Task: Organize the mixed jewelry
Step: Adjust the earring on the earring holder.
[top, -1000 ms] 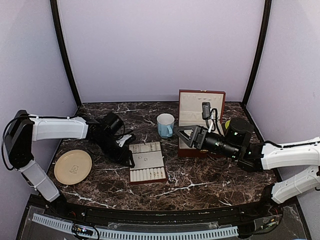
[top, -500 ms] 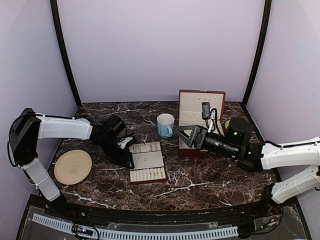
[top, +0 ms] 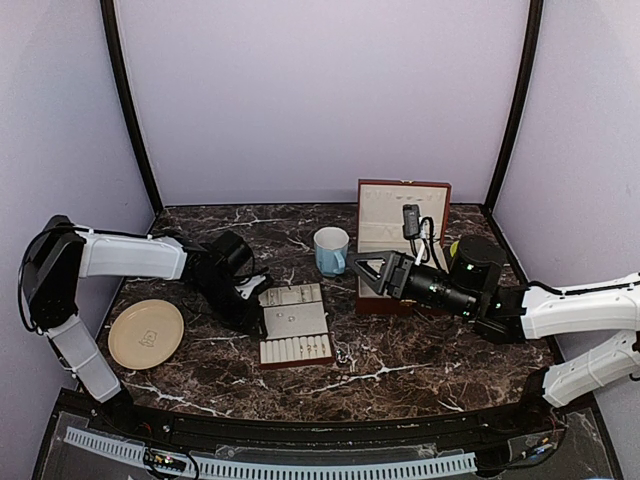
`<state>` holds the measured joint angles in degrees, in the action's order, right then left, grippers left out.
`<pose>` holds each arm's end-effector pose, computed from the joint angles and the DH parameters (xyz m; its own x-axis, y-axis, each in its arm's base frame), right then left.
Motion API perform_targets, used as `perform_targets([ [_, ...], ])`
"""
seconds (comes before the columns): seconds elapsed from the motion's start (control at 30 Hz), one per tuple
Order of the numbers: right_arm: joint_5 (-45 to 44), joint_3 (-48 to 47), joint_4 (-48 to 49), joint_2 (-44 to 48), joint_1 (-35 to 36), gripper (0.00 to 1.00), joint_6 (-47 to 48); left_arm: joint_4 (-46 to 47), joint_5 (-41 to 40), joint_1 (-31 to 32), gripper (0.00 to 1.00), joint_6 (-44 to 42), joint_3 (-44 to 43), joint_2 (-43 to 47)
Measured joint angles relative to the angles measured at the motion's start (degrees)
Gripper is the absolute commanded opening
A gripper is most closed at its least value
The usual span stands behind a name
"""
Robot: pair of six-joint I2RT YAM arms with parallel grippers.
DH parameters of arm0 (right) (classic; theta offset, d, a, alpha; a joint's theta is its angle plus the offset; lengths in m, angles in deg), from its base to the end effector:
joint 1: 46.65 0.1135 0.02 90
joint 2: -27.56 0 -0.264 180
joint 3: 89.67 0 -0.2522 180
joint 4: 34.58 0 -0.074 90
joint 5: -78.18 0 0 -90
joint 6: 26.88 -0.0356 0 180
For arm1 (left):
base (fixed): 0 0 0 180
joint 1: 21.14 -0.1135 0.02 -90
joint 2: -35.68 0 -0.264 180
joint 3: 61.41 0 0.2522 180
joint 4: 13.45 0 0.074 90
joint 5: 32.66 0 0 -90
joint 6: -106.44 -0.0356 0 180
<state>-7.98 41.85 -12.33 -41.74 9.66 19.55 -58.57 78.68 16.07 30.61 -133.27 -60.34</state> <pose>0.1488 0.2276 0.2736 -0.5878 0.3581 -0.7255 -0.6379 0.3463 0.6878 0.2436 -0.2012 0.1726 -0.8852 0.3859 -0.2597 0.4632 0.7822 -0.4166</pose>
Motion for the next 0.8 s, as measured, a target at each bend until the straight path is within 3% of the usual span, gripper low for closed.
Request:
perform_targets([
  [0.8, 0.0, 0.0, 0.0, -0.3, 0.0, 0.64, 0.0, 0.8, -0.9, -0.1, 0.35, -0.1, -0.1, -2.0],
])
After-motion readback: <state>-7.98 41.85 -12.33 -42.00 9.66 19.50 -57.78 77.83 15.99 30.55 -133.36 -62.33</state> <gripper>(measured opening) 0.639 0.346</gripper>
